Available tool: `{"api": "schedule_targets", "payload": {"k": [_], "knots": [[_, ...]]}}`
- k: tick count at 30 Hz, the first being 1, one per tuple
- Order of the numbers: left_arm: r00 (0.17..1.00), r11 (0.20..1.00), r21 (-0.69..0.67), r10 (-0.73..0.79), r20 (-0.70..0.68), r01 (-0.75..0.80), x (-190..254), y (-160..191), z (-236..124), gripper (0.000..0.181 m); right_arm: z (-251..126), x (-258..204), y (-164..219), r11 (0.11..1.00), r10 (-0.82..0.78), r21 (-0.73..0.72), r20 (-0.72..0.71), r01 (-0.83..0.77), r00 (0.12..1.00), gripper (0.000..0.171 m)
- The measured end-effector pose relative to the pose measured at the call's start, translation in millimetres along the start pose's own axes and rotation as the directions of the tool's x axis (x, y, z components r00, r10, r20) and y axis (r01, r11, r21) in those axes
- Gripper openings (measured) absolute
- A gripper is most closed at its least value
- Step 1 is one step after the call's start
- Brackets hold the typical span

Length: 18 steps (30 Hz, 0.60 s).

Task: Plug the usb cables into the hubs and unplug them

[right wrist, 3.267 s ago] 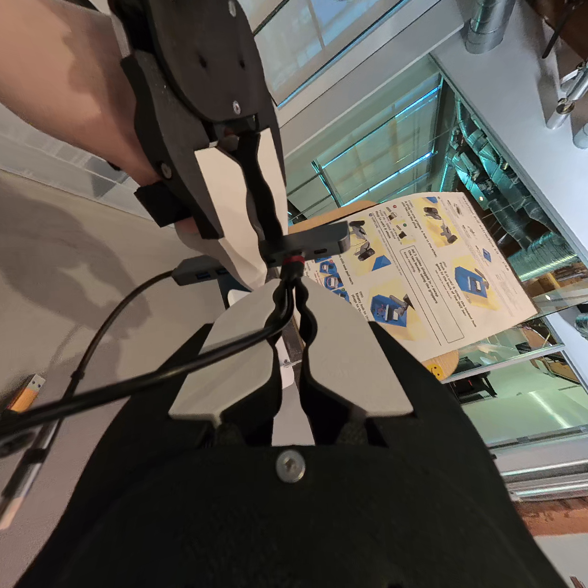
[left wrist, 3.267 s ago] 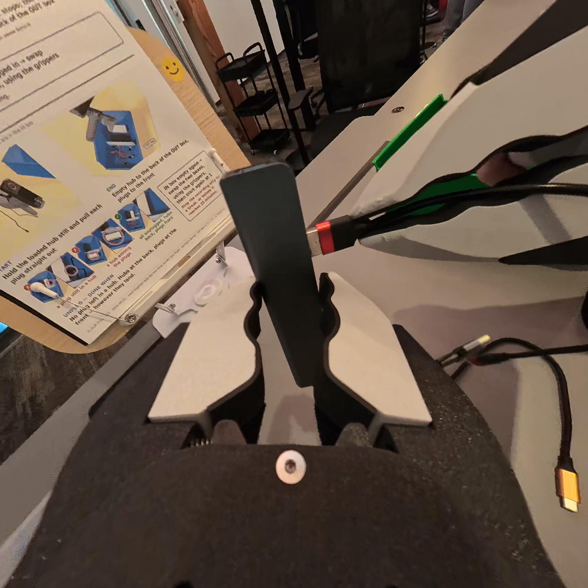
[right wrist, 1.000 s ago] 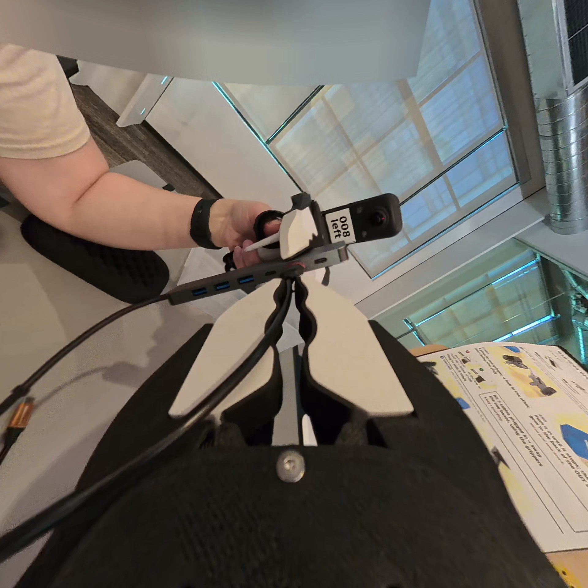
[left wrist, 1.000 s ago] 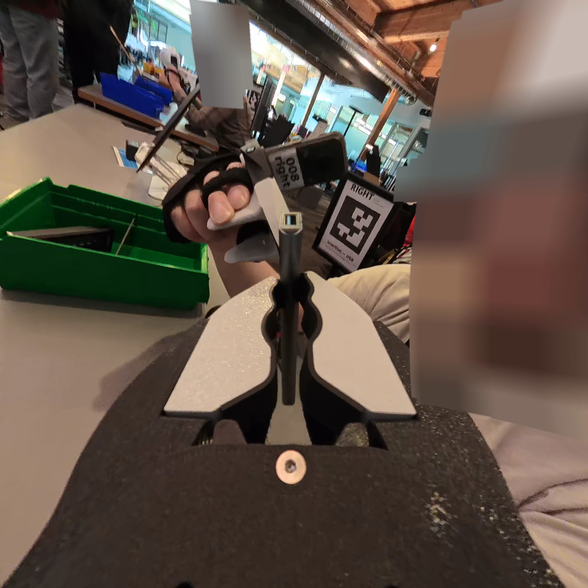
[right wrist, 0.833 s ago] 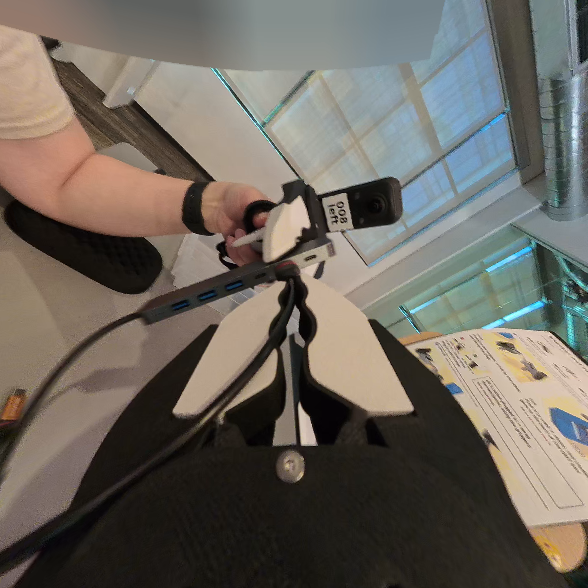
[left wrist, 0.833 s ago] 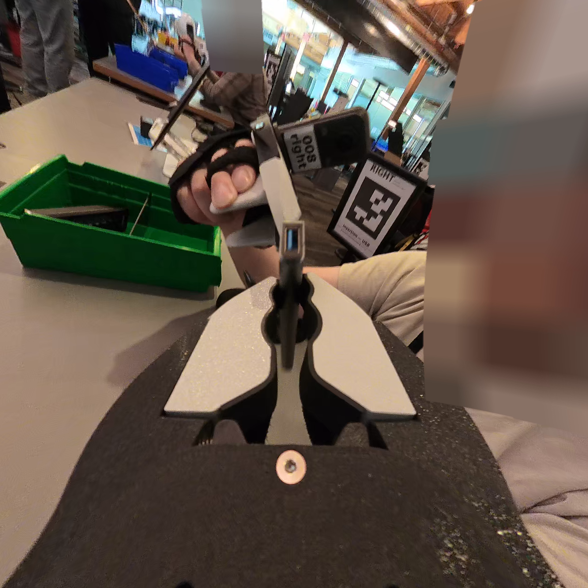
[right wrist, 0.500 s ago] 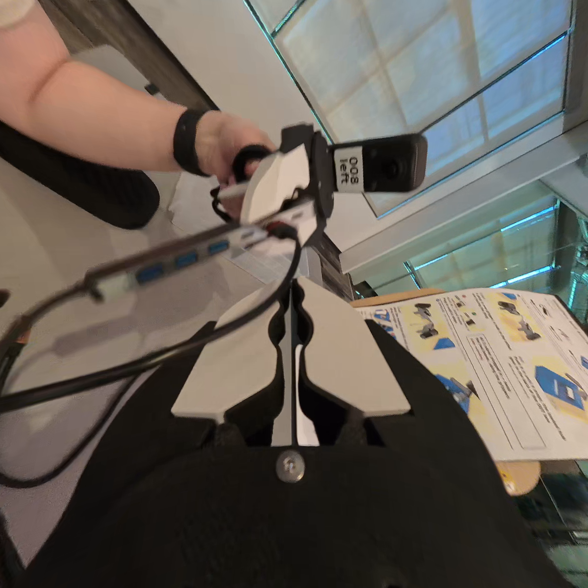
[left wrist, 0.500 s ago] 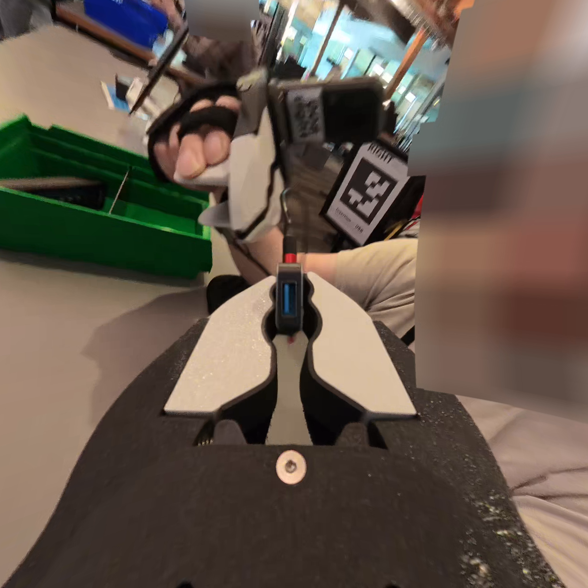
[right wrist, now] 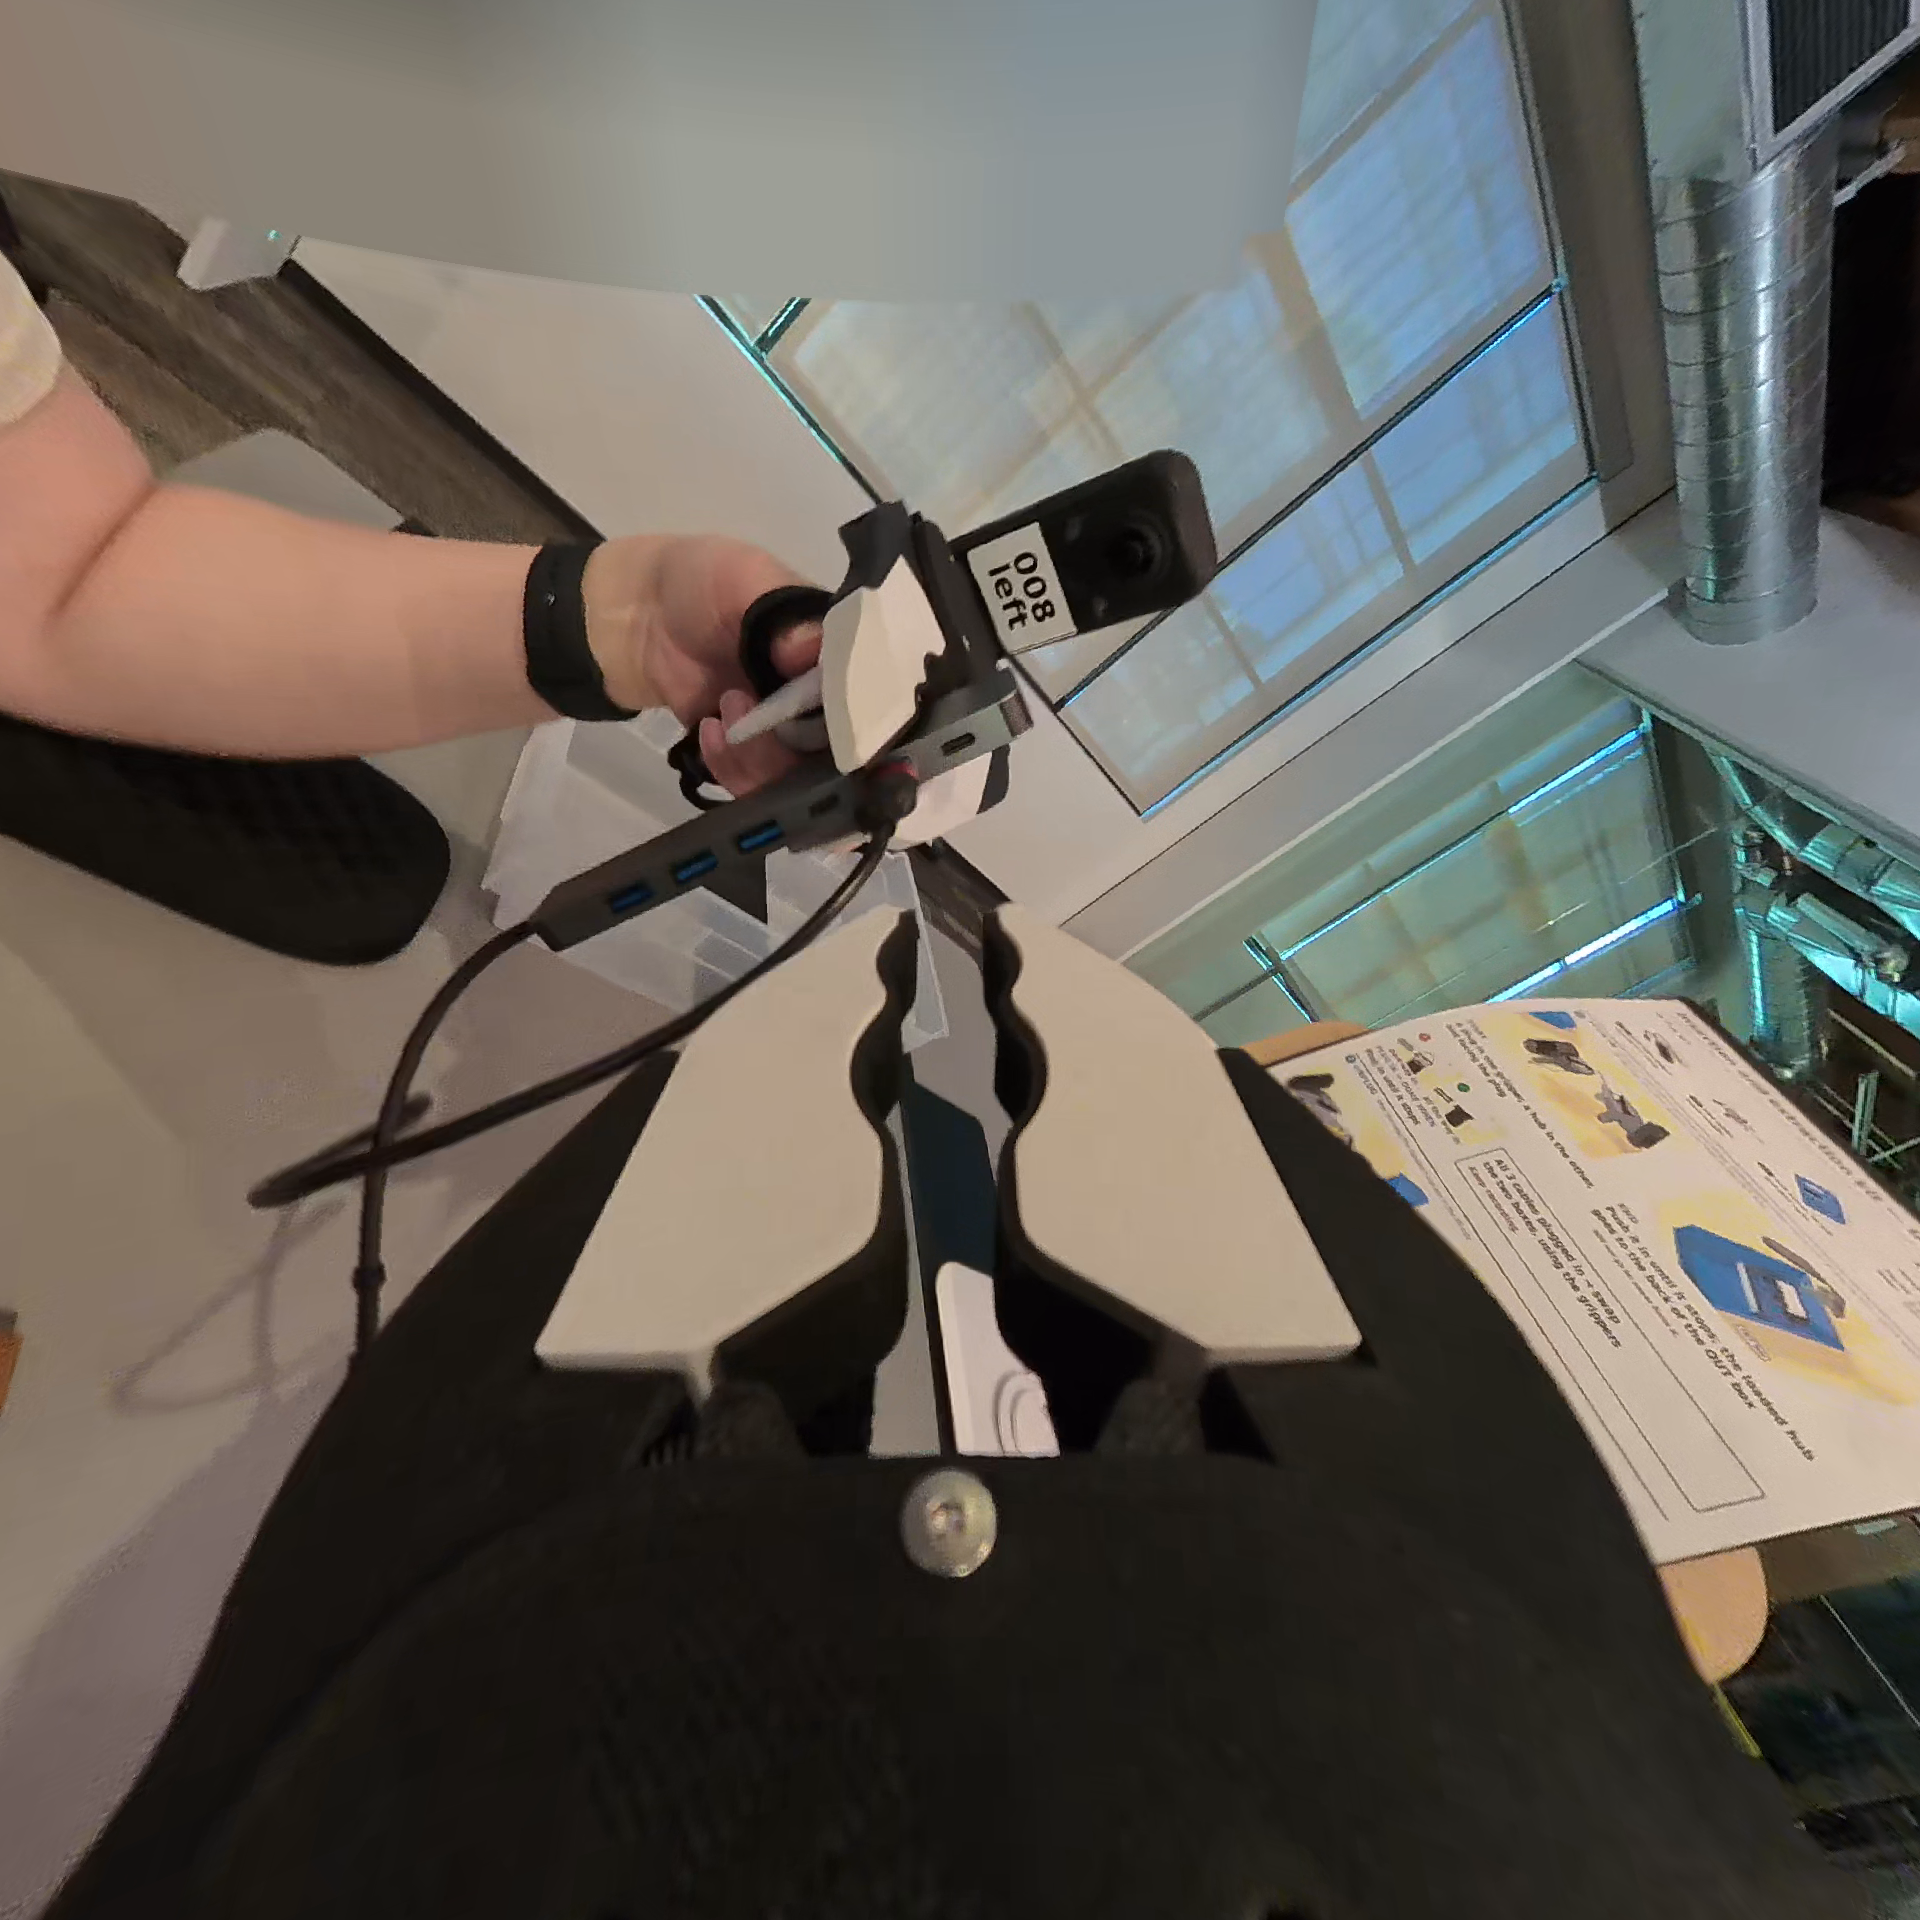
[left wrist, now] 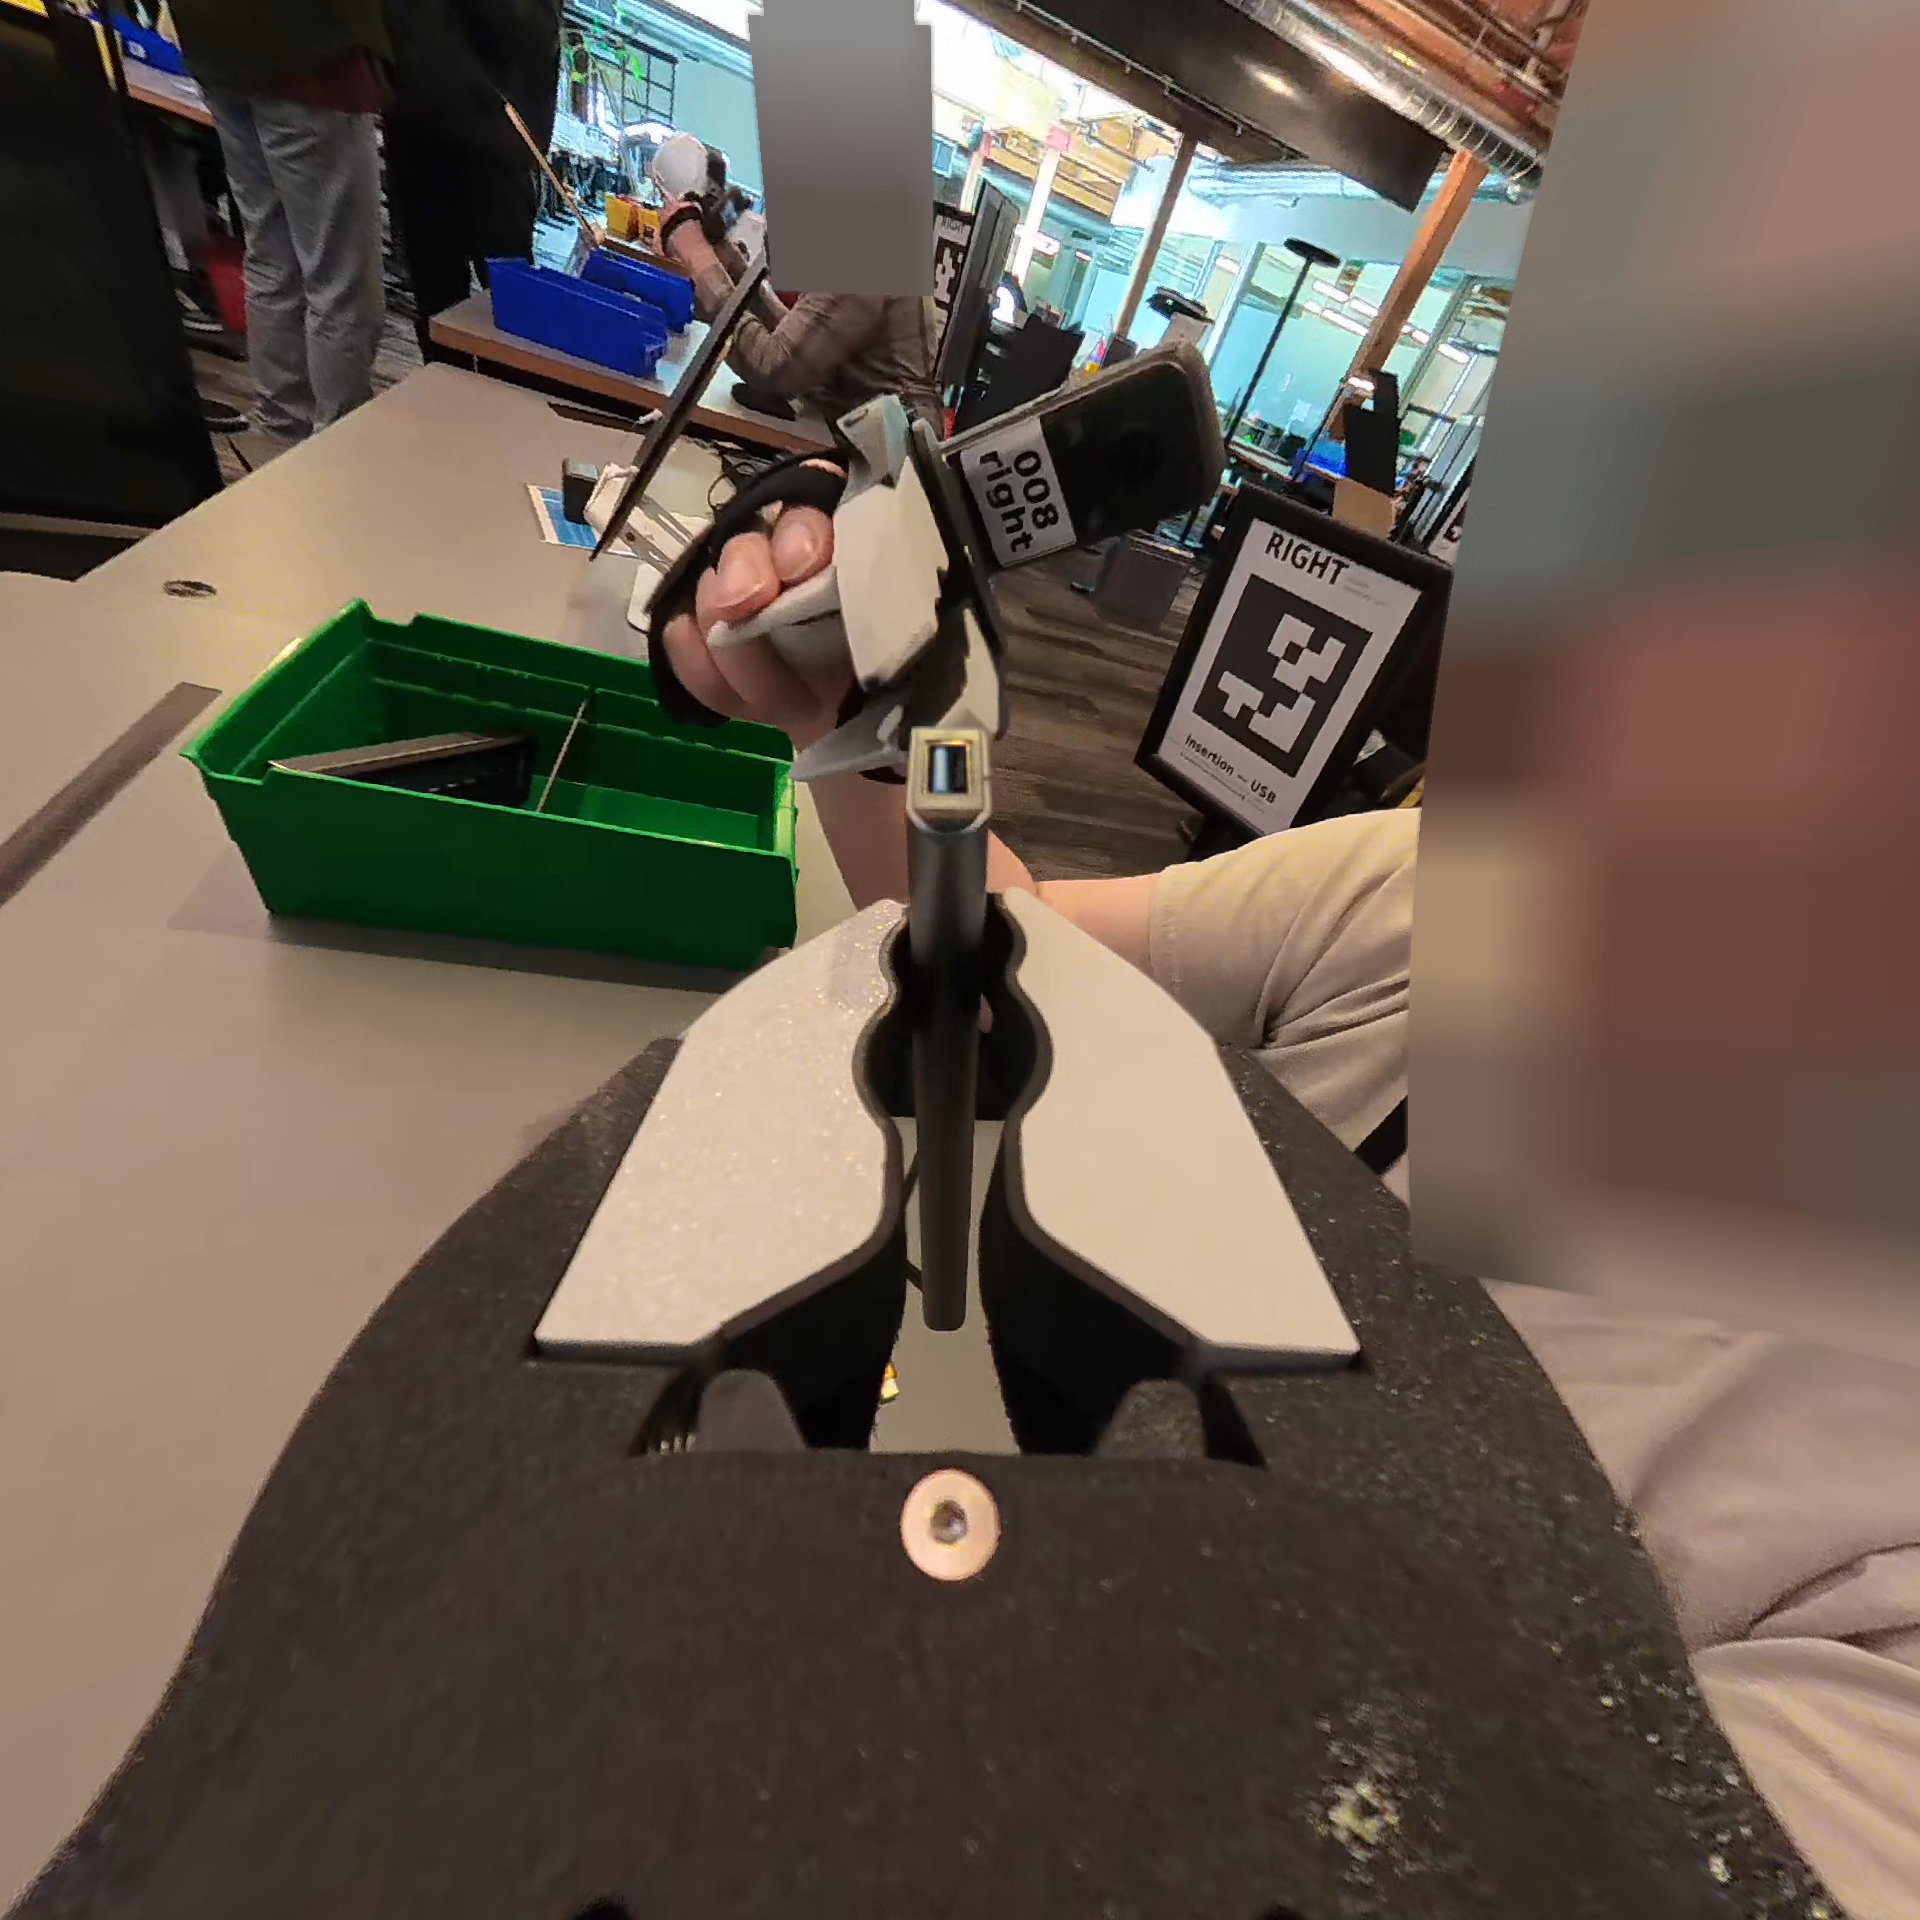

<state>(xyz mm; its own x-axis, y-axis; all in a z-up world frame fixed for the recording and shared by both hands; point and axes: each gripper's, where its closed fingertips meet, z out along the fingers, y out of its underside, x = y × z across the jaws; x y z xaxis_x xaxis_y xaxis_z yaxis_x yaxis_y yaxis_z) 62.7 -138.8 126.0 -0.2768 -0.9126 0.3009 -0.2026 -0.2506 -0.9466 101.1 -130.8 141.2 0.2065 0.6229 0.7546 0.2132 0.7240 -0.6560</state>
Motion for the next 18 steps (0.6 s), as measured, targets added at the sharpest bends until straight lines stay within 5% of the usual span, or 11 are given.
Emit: {"api": "schedule_targets", "payload": {"k": [10, 18], "knots": [[0.983, 0.988, -0.013, 0.152, 0.107, -0.151, 12.0, -9.1, 2.1, 0.011, 10.9, -9.2, -20.8, 0.999, 0.034, 0.009, 0.012, -0.034, 0.999, 0.016], [0.963, 0.97, -0.012, 0.243, 0.112, -0.243, 36.0, -15.9, 4.1, 0.011, 14.6, -13.1, -39.3, 0.992, -0.122, -0.012, -0.067, 0.122, 0.99, 0.011]]}}
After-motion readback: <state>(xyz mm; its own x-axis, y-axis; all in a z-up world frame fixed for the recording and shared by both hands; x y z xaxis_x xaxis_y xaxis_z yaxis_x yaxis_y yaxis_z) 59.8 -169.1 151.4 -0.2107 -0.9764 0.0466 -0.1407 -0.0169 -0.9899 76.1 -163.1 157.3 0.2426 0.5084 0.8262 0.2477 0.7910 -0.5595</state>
